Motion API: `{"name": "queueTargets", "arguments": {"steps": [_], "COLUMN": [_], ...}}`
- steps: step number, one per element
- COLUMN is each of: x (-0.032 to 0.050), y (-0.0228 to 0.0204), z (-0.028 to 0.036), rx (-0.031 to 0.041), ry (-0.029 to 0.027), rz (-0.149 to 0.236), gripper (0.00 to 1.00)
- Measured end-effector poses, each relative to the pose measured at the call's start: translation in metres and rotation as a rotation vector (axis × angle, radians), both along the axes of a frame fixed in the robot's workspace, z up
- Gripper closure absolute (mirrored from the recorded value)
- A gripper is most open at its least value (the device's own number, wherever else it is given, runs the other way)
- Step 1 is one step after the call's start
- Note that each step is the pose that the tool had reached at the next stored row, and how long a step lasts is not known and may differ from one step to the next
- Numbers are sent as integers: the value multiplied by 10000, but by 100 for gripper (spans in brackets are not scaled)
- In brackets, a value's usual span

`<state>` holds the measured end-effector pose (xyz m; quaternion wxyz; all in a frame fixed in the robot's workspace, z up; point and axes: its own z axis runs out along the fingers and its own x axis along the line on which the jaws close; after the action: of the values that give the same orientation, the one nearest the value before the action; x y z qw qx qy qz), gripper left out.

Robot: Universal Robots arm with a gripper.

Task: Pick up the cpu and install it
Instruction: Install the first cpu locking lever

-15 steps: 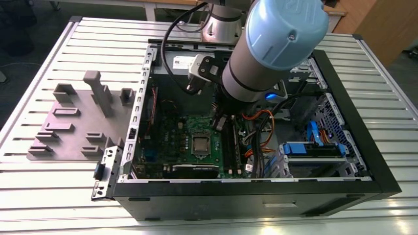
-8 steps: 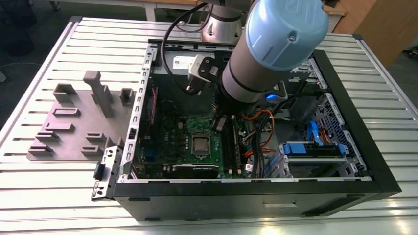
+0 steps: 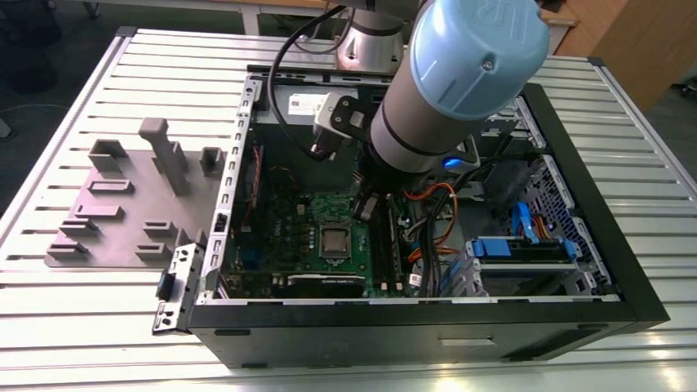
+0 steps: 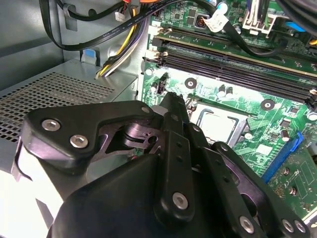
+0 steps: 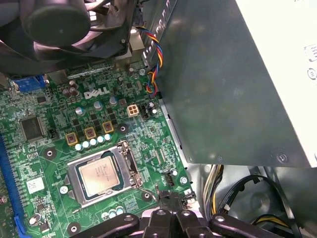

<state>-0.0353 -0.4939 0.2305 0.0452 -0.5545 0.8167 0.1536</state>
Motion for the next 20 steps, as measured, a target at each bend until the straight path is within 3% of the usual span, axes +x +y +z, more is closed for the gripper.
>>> {"name": "queueTargets", "arguments": {"steps": [20], "x": [0], "y": [-24], "z": [0], "rx": [1], "ry": [0], "rz": [0], "gripper": [89]}}
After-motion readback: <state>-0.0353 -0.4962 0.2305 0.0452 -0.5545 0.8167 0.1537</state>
